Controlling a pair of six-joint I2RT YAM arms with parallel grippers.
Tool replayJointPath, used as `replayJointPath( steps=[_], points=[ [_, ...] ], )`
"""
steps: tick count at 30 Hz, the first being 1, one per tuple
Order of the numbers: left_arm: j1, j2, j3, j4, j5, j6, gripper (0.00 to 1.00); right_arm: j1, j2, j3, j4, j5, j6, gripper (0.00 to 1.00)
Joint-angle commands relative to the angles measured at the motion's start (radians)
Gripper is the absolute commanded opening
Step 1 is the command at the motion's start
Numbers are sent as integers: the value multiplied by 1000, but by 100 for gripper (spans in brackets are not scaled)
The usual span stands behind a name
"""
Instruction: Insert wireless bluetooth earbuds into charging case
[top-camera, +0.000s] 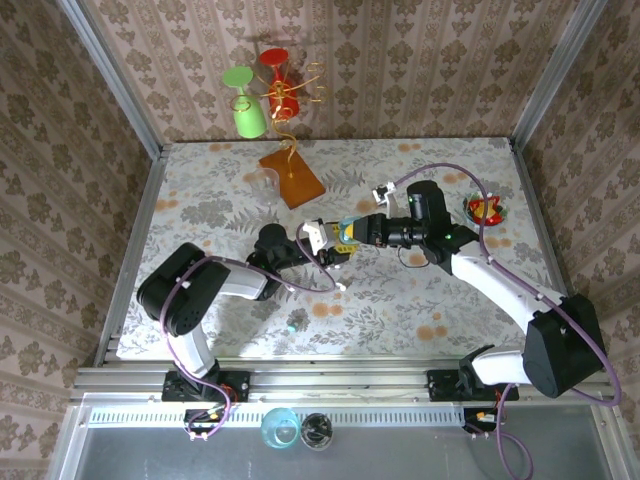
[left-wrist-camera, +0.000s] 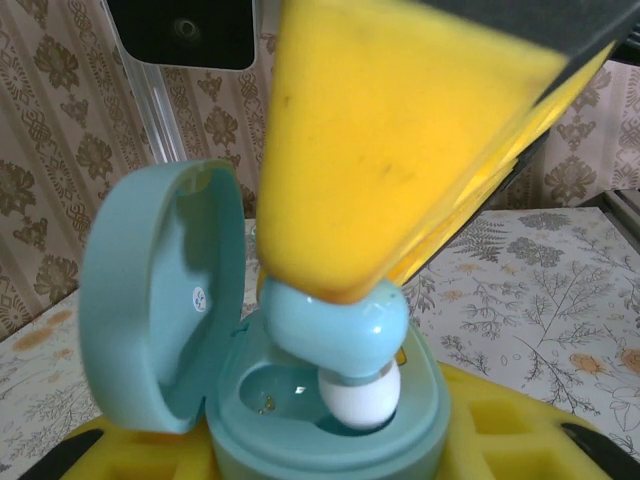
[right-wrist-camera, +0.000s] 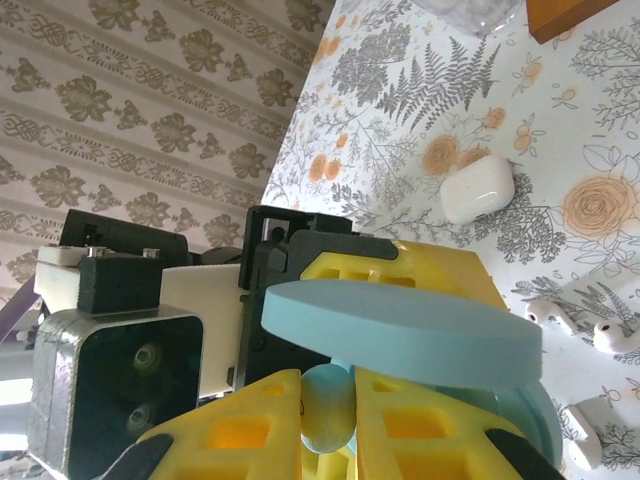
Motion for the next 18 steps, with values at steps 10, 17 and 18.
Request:
replayJointPath(
  steps=[10,17,18],
  points=[
    [-9,7,37,22,-37,2,35,23,23,20,-38,38,-62,23],
    [-9,17,43,21,-45,0,35,27,-1,25,-94,105,-87,25],
    [-8,16,44,23,-45,-1,35,26,-5,28,-99,106,-88,27]
  ],
)
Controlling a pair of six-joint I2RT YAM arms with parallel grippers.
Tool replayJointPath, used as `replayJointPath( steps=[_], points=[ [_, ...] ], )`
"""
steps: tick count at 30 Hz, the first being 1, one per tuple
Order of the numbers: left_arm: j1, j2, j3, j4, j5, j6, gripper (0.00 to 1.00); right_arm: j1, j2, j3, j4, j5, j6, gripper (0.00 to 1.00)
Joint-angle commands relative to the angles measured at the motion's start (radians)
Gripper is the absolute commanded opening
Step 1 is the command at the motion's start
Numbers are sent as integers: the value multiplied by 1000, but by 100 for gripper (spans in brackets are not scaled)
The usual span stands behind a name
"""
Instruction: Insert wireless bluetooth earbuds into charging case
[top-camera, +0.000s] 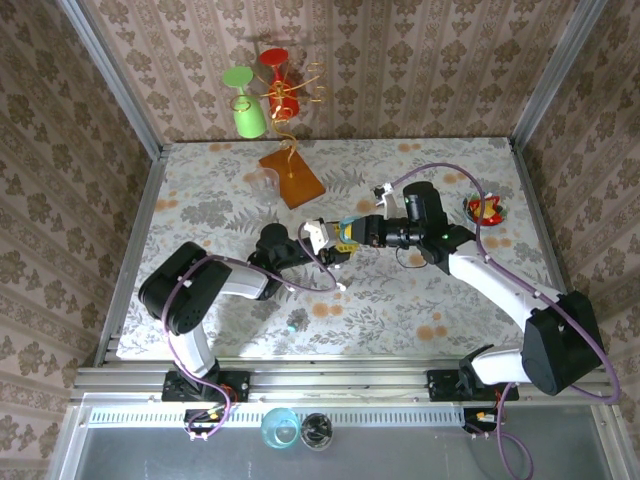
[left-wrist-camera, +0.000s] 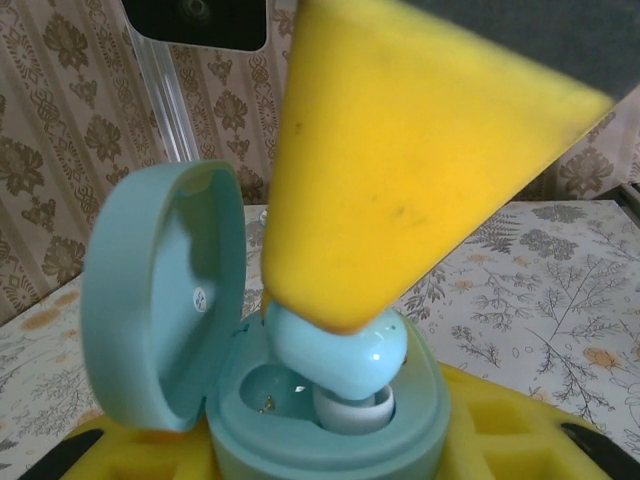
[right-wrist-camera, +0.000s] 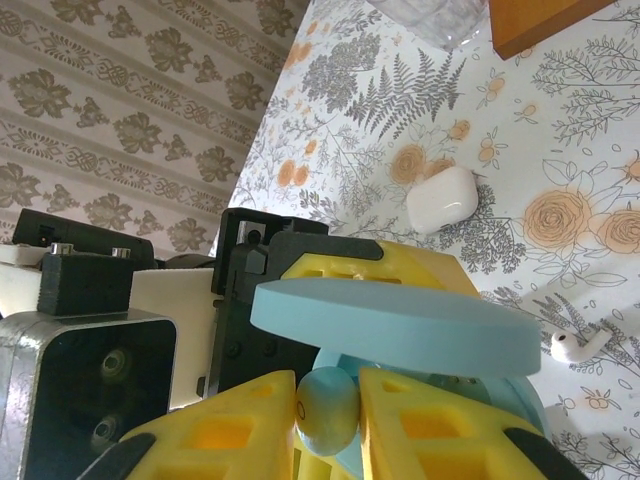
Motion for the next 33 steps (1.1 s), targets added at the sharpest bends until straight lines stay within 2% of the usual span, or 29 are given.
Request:
replayJointPath(
  steps=[1,10,15,21,25,28,33],
  points=[
    [-7,7,38,46,-11,0,35,6,-21,24,-80,42,-30,28],
    [-1,6,31,46,-10,5,35,5,-62,33,-111,65,-69,37],
    [39,-11,3,46,-47,0,35,5,-126,-1,-83,39,-104,42],
    [135,-83,-61,45,-86,-21,34,29,-163,-54,-71,-16,-146,49],
    [209,-161,-119,42,-142,-39,34,91,-135,-56,-131,49,-222,54],
    [277,-213,-154,40,-142,-57,33,166,-88,-50,-157,105,-298,58],
    [373,-280,-207,40,-135,-84,33,252,67,-16,-168,159,-358,59]
  ],
)
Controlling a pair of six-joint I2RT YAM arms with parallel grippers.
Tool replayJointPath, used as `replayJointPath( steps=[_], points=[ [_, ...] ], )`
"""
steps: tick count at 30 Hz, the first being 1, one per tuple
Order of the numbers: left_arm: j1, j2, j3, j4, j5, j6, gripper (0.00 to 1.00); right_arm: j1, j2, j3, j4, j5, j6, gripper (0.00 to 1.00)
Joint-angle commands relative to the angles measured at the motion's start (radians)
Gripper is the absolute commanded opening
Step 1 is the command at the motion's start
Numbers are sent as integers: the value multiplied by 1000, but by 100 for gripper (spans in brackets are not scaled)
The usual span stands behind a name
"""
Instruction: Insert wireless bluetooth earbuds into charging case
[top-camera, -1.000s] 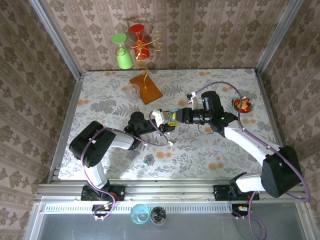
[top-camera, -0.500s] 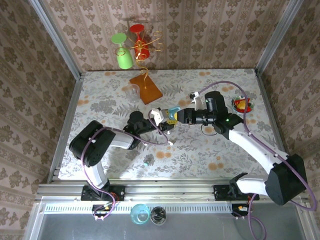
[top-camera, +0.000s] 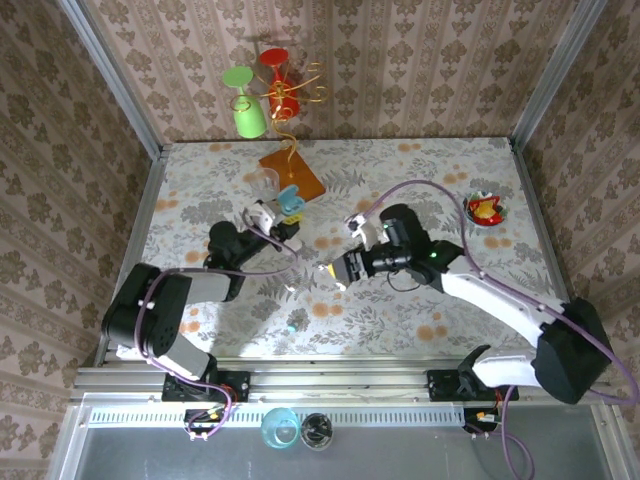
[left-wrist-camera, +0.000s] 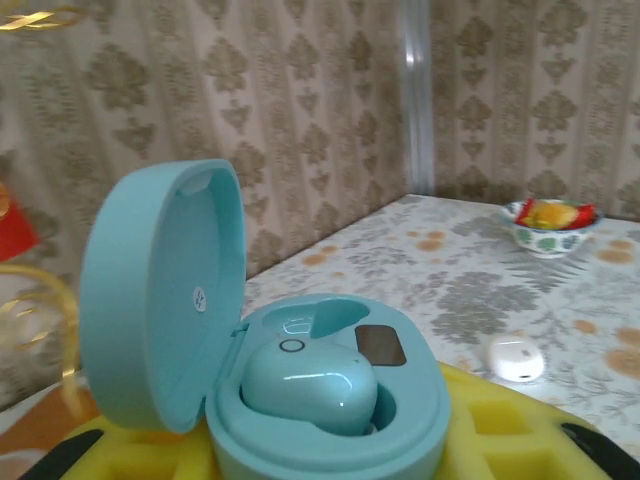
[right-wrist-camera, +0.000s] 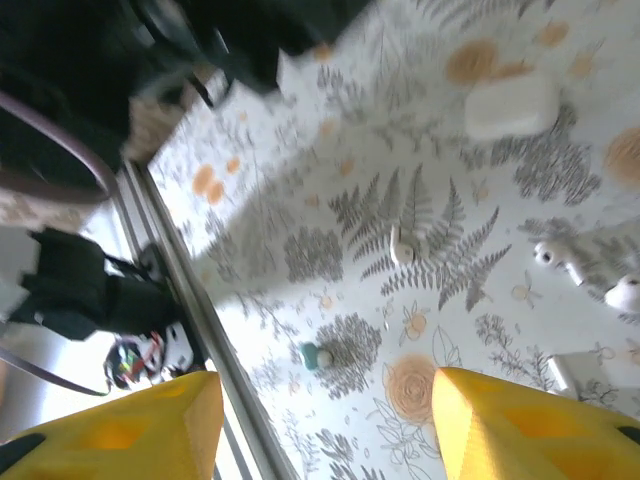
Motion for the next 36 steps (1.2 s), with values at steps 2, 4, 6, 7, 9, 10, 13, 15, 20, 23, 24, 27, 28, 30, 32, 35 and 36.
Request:
replayJointPath(
  steps=[2,4,6,7,9,10,13,15,20,23,24,27,28,30,32,35,36],
  points=[
    [69,-60,-41,28,0,-49,33,70,136,50,-43,93,-69,59],
    [105,-79,-49,19,11,-64,33,112,186,79,-51,135,-60,60],
    [130,-100,-57,2,12,-65,33,150,247,119,-79,176,-39,60],
    [141,-111,-60,-7,9,-63,33,169,281,145,-101,190,-37,60],
    [160,-127,-65,-26,6,-61,33,209,332,183,-130,222,-36,60],
    [171,-135,-66,-35,4,-64,33,228,360,210,-149,238,-35,59],
    [198,-152,-68,-54,10,-75,34,285,439,294,-222,290,-54,59],
    [219,-163,-72,-57,15,-85,34,324,492,360,-275,325,-65,57],
    [261,-185,-78,-68,22,-103,34,416,619,510,-419,470,-91,53],
    [278,-191,-82,-69,45,-107,34,468,689,602,-519,606,-101,50],
    [281,-194,-83,-69,47,-106,34,479,705,616,-534,632,-101,49],
    [299,-202,-89,-75,47,-108,34,512,734,646,-564,672,-114,47],
    [307,-202,-90,-73,48,-112,34,522,743,657,-572,685,-124,46],
    [320,-202,-91,-69,50,-120,34,539,757,673,-588,696,-133,46],
    [331,-201,-92,-65,51,-126,34,550,768,683,-590,697,-139,45],
    [344,-199,-96,-53,53,-140,34,562,782,697,-597,700,-147,44],
    [346,-200,-97,-47,56,-144,34,566,787,703,-596,702,-148,43]
  ],
)
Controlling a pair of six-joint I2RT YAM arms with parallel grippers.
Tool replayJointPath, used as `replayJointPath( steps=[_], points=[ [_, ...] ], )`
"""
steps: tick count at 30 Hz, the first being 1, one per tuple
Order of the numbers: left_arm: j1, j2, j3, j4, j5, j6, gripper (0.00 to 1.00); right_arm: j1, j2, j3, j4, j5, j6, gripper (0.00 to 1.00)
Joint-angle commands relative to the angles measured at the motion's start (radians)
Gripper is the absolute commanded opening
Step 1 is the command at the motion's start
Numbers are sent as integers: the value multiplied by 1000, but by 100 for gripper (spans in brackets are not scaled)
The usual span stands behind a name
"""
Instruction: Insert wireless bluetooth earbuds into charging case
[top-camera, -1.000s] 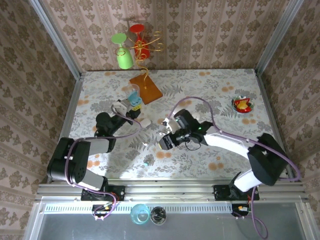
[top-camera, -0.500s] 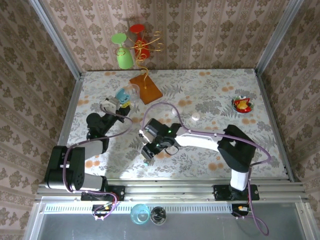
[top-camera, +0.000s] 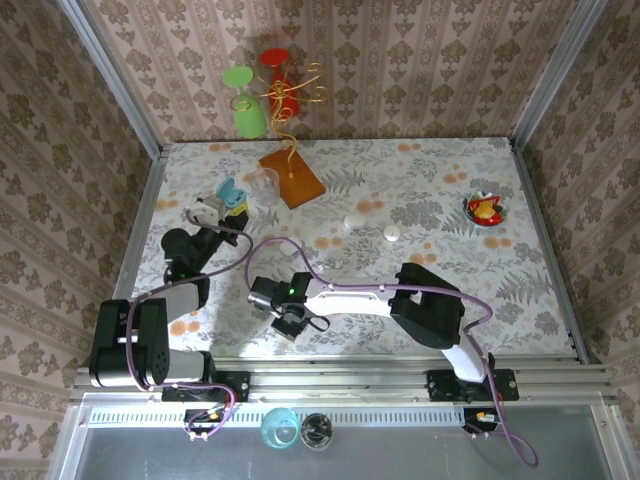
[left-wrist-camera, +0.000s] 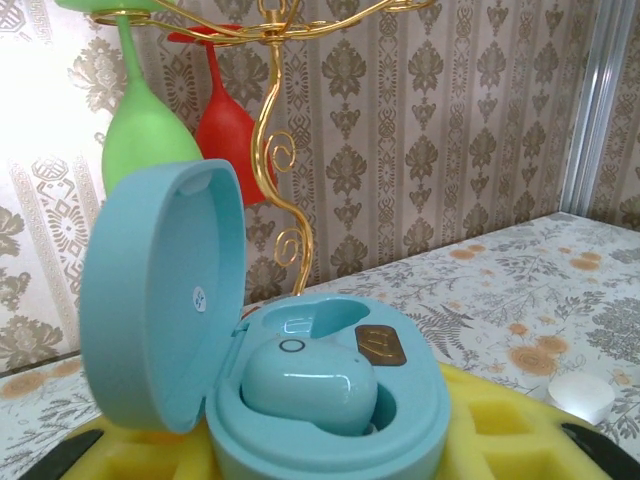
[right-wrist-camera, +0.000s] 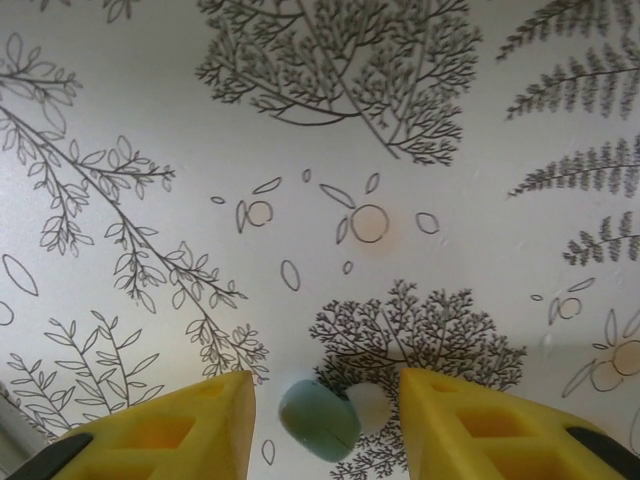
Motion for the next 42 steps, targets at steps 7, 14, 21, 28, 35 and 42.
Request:
replayJointPath(
  steps=[7,14,21,28,35,42],
  points=[
    [22,-15,-18,44,29,-43,34,14,24,42,-75,60,-41,40],
    [24,-14,-23,57,33,-48,34,13,41,47,-96,77,-52,41],
    [26,-9,-24,63,42,-52,34,9,49,64,-101,98,-20,32],
    [25,-2,-28,70,54,-57,34,-31,8,29,-98,101,25,31],
    [20,2,-32,85,61,-60,34,-157,-156,-162,-19,65,87,32],
    [5,0,-32,83,67,-63,34,-345,-329,-418,55,41,132,32]
  ],
)
